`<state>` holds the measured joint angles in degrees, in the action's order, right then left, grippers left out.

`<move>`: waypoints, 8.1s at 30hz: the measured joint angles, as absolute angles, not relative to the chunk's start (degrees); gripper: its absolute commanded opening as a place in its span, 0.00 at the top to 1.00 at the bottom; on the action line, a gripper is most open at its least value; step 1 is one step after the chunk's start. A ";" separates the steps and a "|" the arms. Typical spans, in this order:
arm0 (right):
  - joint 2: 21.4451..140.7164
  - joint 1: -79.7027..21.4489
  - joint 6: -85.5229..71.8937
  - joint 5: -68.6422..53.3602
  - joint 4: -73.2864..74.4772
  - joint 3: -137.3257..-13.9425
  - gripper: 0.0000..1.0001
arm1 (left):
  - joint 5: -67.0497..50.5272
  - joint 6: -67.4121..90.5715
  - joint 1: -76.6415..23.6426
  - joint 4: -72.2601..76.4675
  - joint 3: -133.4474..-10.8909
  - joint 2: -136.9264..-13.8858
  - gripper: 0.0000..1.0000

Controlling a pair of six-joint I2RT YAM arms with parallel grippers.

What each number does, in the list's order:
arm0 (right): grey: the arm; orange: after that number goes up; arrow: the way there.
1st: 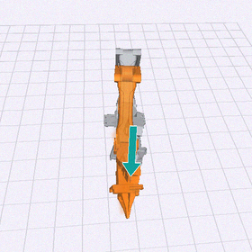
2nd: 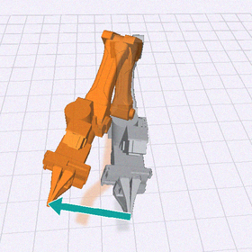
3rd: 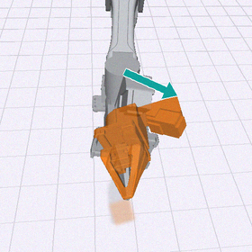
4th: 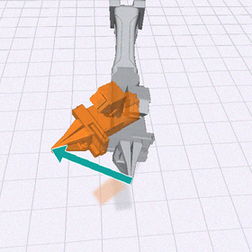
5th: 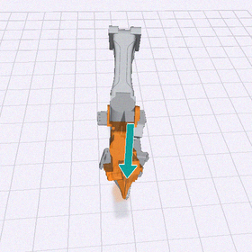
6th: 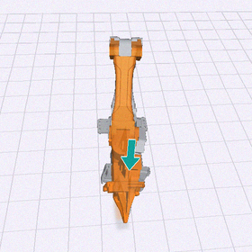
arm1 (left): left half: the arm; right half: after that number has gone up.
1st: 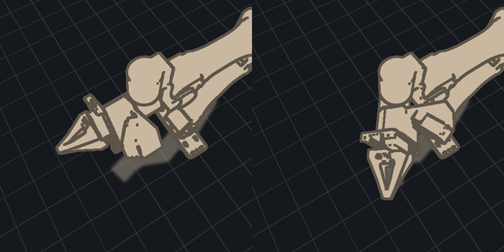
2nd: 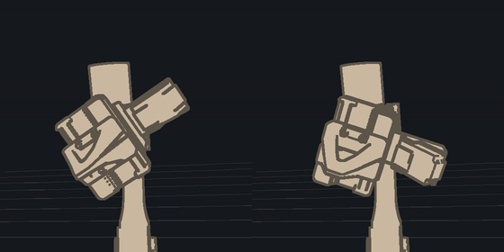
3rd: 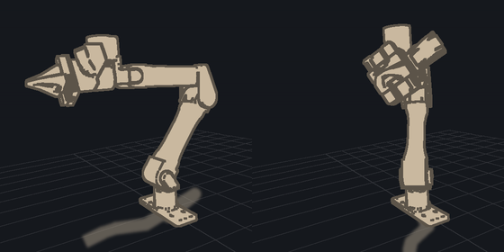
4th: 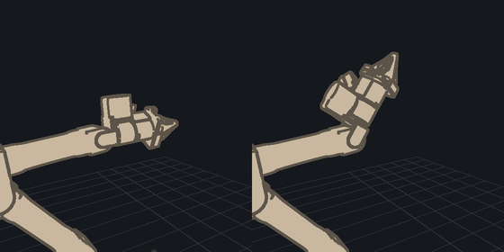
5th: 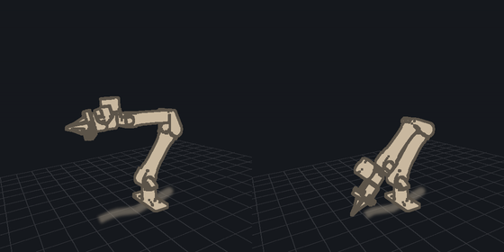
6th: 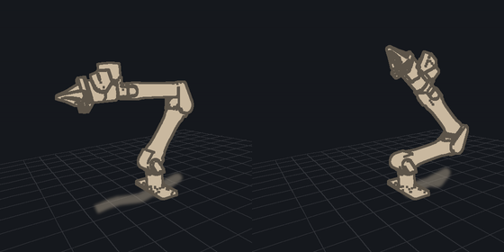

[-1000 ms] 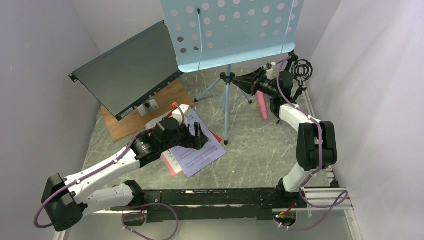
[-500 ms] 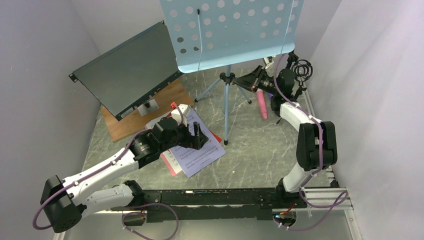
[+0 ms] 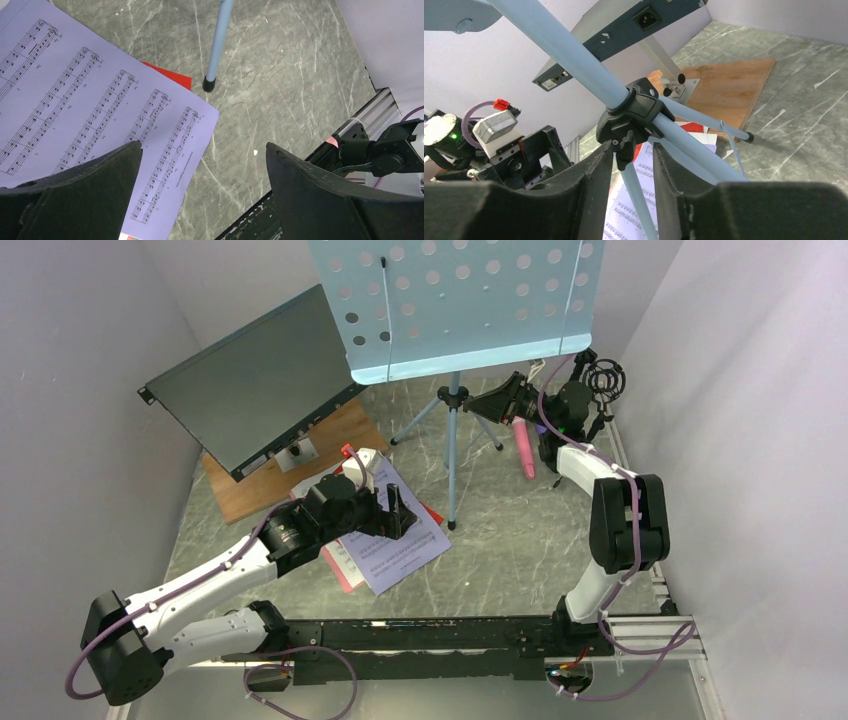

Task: Pack up the instrument practice props
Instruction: Unscrew the knob on the music stand, then close the music stand at the center of the board.

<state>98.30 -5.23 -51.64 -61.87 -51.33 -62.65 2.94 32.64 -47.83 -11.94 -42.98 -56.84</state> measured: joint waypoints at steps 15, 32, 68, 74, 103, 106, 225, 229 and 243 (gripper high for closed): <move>101.25 -3.25 -65.65 -58.78 -66.39 -57.45 0.35 | 2.98 32.62 -47.83 -11.99 -42.98 -56.84 0.01; 89.36 -2.83 -63.92 -55.53 -70.74 -42.19 0.30 | 2.96 32.60 -47.83 -11.97 -42.98 -56.84 0.01; 86.72 -9.21 -22.31 -46.00 -54.15 -49.89 0.63 | 2.87 32.62 -47.83 -11.92 -43.09 -59.51 0.01; 87.29 -9.21 -20.03 -46.59 -51.31 -50.83 0.80 | 2.87 32.62 -47.83 -11.92 -43.09 -59.51 0.01; 83.64 -9.63 7.42 -48.25 -22.59 -59.31 0.60 | 2.85 32.62 -47.83 -11.92 -43.53 -59.51 0.01; 82.30 -9.52 8.45 -48.51 -20.27 -58.30 0.55 | 2.85 32.62 -47.83 -11.90 -43.51 -59.51 0.01; 81.52 0.36 5.19 -66.15 -34.59 -37.98 0.27 | 10.44 11.20 -52.93 15.11 -67.35 -94.11 1.00; 82.00 0.23 6.98 -65.47 -32.99 -38.35 0.29 | 10.41 11.33 -52.69 15.03 -67.35 -94.06 1.00; 78.61 0.40 18.35 -65.47 -26.37 -41.28 0.28 | 10.31 11.66 -52.75 13.63 -67.33 -93.34 1.00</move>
<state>78.61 0.40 18.35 -65.47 -26.37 -41.28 10.31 11.66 -52.75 13.63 -67.33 -93.34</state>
